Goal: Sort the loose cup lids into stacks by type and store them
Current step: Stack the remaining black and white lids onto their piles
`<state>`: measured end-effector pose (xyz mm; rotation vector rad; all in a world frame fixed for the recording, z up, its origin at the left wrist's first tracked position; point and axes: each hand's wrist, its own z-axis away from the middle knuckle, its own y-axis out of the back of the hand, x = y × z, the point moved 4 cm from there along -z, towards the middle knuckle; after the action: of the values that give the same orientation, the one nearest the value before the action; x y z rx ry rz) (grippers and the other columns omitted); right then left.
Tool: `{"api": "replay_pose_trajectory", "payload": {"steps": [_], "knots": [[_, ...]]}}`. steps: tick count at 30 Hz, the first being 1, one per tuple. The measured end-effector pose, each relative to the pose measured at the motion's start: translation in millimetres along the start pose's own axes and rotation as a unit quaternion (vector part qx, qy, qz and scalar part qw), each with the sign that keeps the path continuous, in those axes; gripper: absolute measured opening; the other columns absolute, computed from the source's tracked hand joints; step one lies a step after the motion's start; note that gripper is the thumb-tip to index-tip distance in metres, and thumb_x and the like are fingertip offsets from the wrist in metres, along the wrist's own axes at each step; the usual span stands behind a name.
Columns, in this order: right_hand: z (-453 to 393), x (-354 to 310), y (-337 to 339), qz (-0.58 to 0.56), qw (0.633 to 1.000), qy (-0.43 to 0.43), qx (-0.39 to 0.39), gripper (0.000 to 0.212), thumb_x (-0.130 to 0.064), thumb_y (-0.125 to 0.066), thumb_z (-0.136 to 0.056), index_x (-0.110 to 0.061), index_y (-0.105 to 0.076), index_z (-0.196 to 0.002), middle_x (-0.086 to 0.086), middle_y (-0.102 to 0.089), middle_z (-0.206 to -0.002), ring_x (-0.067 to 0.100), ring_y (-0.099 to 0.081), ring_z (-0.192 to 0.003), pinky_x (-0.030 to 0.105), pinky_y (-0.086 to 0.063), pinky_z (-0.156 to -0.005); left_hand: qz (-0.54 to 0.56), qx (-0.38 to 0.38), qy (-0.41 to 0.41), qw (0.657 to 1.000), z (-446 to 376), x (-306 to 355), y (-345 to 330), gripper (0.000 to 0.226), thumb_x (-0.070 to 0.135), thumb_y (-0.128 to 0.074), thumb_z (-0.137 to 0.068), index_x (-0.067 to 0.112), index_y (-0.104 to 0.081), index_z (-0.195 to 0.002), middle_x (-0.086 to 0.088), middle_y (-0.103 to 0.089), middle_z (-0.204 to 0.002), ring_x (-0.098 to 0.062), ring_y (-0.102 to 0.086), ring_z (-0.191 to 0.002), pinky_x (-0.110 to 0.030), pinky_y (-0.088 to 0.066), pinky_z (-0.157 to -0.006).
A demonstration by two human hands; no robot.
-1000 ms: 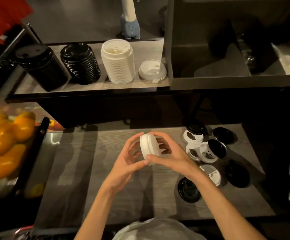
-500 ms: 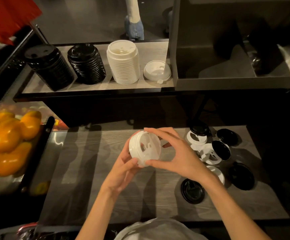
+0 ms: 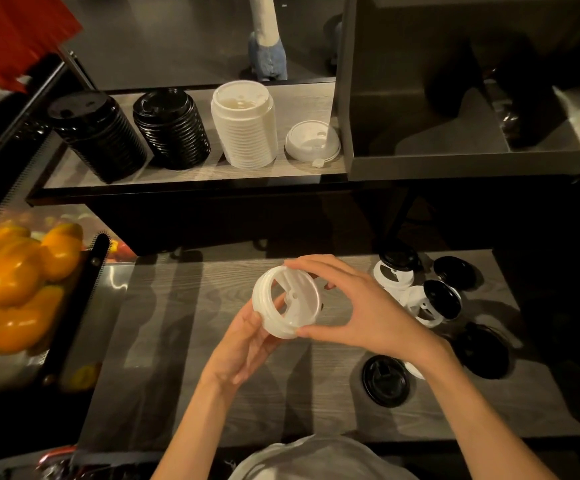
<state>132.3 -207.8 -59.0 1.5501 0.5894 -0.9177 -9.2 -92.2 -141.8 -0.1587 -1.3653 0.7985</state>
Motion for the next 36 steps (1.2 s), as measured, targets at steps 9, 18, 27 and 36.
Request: {"api": "replay_pose_trajectory", "payload": {"steps": [9, 18, 27, 36], "knots": [[3, -4, -5, -0.003, 0.999, -0.024, 0.034, 0.085, -0.047, -0.091, -0.074, -0.044, -0.044, -0.144, -0.025, -0.051, -0.143, 0.000, -0.046, -0.136, 0.034, -0.043, -0.113, -0.019, 0.014, 0.013, 1.000, 4, 8, -14, 0.069, 0.072, -0.083, -0.064, 0.039, -0.073, -0.124, -0.007, -0.067, -0.136, -0.029, -0.068, -0.119, -0.038, -0.061, -0.091], [2, -6, -4, -0.011, 0.999, -0.017, 0.030, 0.086, -0.043, -0.093, -0.073, -0.043, -0.048, -0.146, -0.024, -0.049, -0.145, 0.000, -0.045, -0.138, 0.033, -0.041, -0.115, 0.021, 0.043, 0.030, 0.998, 4, 2, -6, 0.080, 0.070, -0.084, -0.065, 0.029, -0.068, -0.133, -0.012, -0.066, -0.137, -0.034, -0.067, -0.119, -0.040, -0.061, -0.092], [1, -7, -3, 0.002, 1.000, -0.008, 0.012, 0.085, -0.042, -0.090, -0.076, -0.046, -0.046, -0.148, -0.024, -0.043, -0.148, 0.002, -0.042, -0.141, 0.038, -0.042, -0.115, 0.035, 0.017, 0.047, 0.998, 5, 4, -13, 0.099, 0.071, -0.080, -0.068, 0.020, -0.044, -0.145, -0.013, -0.067, -0.136, -0.038, -0.070, -0.114, -0.039, -0.061, -0.088], [3, -7, -3, -0.010, 0.999, -0.005, 0.034, 0.085, -0.043, -0.094, -0.072, -0.043, -0.049, -0.146, -0.023, -0.052, -0.145, 0.003, -0.047, -0.139, 0.036, -0.042, -0.116, 0.026, 0.034, 0.033, 0.999, 2, -4, 0, 0.078, 0.075, -0.079, -0.066, 0.035, -0.069, -0.132, -0.015, -0.059, -0.146, -0.047, -0.052, -0.133, -0.042, -0.059, -0.095]]}}
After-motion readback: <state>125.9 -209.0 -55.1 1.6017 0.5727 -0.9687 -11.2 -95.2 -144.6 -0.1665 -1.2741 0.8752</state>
